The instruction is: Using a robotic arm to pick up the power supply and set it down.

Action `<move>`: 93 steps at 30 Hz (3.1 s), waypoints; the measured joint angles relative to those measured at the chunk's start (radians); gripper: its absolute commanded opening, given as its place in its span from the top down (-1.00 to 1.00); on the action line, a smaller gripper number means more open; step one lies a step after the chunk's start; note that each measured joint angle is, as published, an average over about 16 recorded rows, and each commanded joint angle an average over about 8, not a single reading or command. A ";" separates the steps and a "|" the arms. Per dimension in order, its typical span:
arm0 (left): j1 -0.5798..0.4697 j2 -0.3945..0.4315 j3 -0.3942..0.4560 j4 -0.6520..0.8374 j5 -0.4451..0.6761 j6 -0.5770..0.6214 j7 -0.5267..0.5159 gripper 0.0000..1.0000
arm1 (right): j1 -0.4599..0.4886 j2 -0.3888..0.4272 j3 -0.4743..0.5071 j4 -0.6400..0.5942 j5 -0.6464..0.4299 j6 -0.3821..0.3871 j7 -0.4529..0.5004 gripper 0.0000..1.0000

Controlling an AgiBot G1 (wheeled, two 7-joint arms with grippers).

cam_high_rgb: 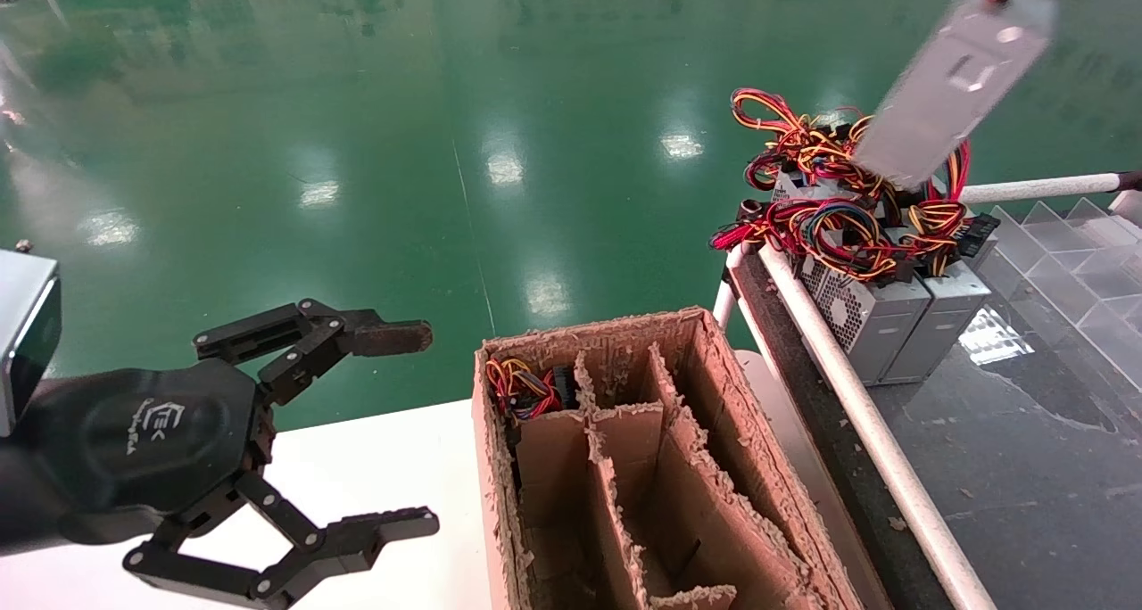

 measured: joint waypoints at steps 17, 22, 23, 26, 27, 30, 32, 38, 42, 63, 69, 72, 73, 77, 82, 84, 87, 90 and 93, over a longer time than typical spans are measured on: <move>0.000 0.000 0.000 0.000 0.000 0.000 0.000 -1.00 | 0.019 0.129 0.032 -0.235 -0.003 -0.101 -0.133 1.00; 0.000 0.000 0.000 0.000 0.000 0.000 0.000 -1.00 | 0.007 0.160 0.032 -0.303 -0.008 -0.137 -0.167 1.00; 0.000 0.000 0.000 0.000 0.000 0.000 0.000 -1.00 | 0.005 0.166 0.031 -0.316 -0.010 -0.144 -0.173 1.00; 0.000 0.000 0.000 0.000 0.000 0.000 0.000 -1.00 | -0.005 0.179 0.027 -0.353 -0.015 -0.166 -0.191 1.00; 0.000 0.000 0.000 0.000 0.000 0.000 0.000 -1.00 | -0.008 0.183 0.026 -0.364 -0.017 -0.174 -0.197 1.00; 0.000 0.000 0.000 0.000 0.000 0.000 0.000 -1.00 | -0.019 0.191 0.019 -0.395 -0.025 -0.193 -0.214 1.00; 0.000 0.000 0.000 0.000 0.000 0.000 0.000 -1.00 | -0.027 0.192 0.015 -0.413 -0.030 -0.205 -0.226 1.00; 0.000 0.000 0.000 0.000 0.000 0.000 0.000 -1.00 | -0.050 0.181 -0.002 -0.453 -0.048 -0.228 -0.256 1.00; 0.000 0.000 0.000 0.000 0.000 0.000 0.000 -1.00 | -0.055 0.160 -0.017 -0.466 -0.066 -0.231 -0.266 1.00; 0.000 0.000 0.000 0.000 0.000 0.000 0.000 -1.00 | -0.011 0.009 -0.084 -0.450 -0.160 -0.140 -0.270 0.98; 0.000 0.000 0.000 0.000 0.000 0.000 0.000 -1.00 | -0.009 -0.018 -0.091 -0.457 -0.171 -0.111 -0.266 -0.36; 0.000 0.000 0.000 0.000 0.000 0.000 0.000 -1.00 | -0.008 -0.029 -0.095 -0.465 -0.177 -0.099 -0.265 -1.00; 0.000 0.000 0.000 0.000 0.000 0.000 0.000 -1.00 | -0.007 -0.032 -0.096 -0.469 -0.178 -0.095 -0.265 -1.00; 0.000 0.000 0.000 0.000 0.000 0.000 0.000 -1.00 | -0.003 -0.042 -0.101 -0.482 -0.186 -0.086 -0.263 -1.00; 0.000 0.000 0.000 0.000 0.000 0.000 0.000 -1.00 | 0.007 -0.050 -0.109 -0.497 -0.199 -0.081 -0.260 -1.00; 0.000 0.000 0.000 0.000 0.000 0.000 0.000 -1.00 | 0.012 -0.051 -0.113 -0.501 -0.205 -0.080 -0.258 -1.00; 0.000 0.000 0.000 0.000 0.000 0.000 0.000 -1.00 | 0.022 -0.053 -0.120 -0.507 -0.215 -0.080 -0.252 -1.00; 0.000 0.000 0.000 0.000 0.000 0.000 0.000 -1.00 | 0.034 -0.051 -0.127 -0.512 -0.226 -0.084 -0.241 -1.00; 0.000 0.000 0.000 0.000 0.000 0.000 0.000 -1.00 | 0.048 -0.048 -0.135 -0.515 -0.237 -0.092 -0.227 -1.00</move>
